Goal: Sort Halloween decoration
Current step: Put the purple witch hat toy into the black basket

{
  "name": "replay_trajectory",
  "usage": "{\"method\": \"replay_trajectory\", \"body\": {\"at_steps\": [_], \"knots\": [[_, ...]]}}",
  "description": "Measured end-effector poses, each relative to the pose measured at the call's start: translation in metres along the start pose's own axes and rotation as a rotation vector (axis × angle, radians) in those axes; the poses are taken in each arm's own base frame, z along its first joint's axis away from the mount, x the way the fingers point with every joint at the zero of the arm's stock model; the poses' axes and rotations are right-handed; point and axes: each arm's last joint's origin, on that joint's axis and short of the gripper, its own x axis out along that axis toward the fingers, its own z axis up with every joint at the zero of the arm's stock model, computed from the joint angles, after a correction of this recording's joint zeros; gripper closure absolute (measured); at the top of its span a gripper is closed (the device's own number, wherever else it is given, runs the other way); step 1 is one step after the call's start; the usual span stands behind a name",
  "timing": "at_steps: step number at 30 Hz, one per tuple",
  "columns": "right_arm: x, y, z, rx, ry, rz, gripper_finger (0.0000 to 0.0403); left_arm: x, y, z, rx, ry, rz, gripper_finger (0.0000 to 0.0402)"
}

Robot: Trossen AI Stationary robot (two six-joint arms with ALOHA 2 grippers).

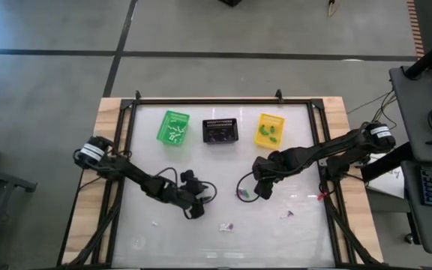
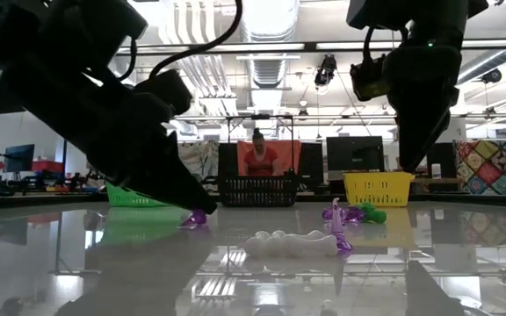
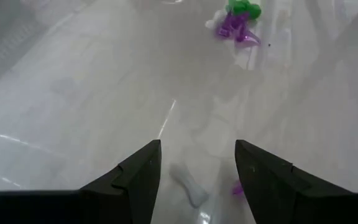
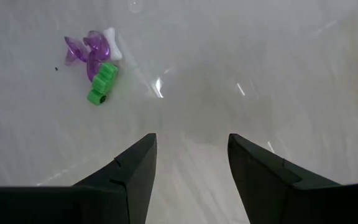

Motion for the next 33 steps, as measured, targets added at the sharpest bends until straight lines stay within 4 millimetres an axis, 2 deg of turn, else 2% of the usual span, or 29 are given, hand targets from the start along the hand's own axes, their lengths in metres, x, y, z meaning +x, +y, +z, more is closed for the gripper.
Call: {"method": "replay_trajectory", "body": {"at_steps": [14, 24, 33], "knots": [[0.0, 0.001, 0.001, 0.0, -0.02, 0.001, 0.0213, -0.014, 0.009, 0.0, -0.001, 0.042, 0.057, 0.0244], [0.0, 0.002, 0.003, -0.001, -0.042, 0.003, 0.0213, -0.03, 0.012, 0.012, -0.002, 0.024, 0.062, 0.0247], [-0.001, 0.014, 0.009, -0.131, -0.137, 0.091, 0.0213, -0.049, 0.003, 0.021, 0.087, -0.016, 0.002, 0.0247]]}}
